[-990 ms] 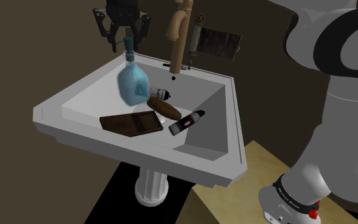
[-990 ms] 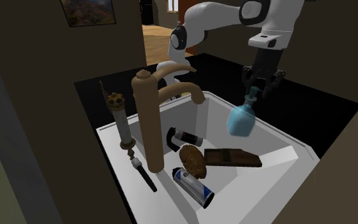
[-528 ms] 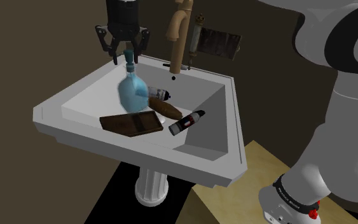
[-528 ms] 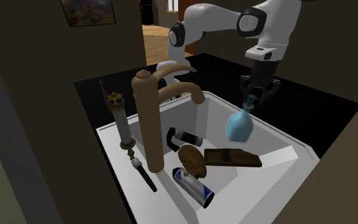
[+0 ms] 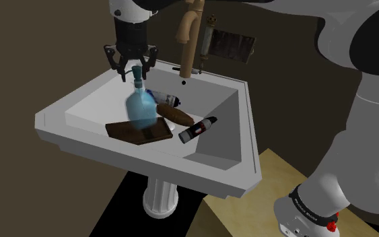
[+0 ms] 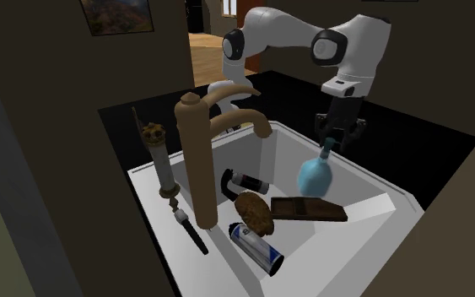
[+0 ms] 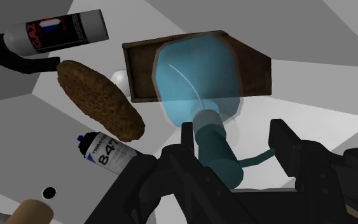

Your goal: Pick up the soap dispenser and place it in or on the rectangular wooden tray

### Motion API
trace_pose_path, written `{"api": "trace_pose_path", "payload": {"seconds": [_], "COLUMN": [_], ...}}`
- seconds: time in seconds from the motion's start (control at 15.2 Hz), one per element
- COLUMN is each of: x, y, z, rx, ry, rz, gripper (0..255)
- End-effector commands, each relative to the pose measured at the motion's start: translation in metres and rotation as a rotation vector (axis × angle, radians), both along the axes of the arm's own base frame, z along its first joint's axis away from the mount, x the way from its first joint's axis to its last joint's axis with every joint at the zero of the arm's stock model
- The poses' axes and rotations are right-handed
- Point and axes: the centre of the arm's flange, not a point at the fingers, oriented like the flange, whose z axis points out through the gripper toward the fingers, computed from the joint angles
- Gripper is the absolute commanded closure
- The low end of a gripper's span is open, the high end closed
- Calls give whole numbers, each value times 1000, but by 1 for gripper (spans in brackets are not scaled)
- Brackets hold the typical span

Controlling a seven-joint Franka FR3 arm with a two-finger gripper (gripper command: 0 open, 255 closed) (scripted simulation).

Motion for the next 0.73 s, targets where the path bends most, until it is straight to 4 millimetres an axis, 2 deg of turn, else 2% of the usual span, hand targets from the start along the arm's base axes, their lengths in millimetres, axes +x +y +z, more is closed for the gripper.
{"api": "trace_pose_path", "payload": {"seconds": [0.0, 0.4, 0.66], "x": [1, 1, 1], "y": [1, 1, 1], "z": [-10, -40, -40], "rx": [1, 1, 1], "ry": [-1, -1, -1], "rz": [0, 0, 0], "gripper": [255, 255, 255]}}
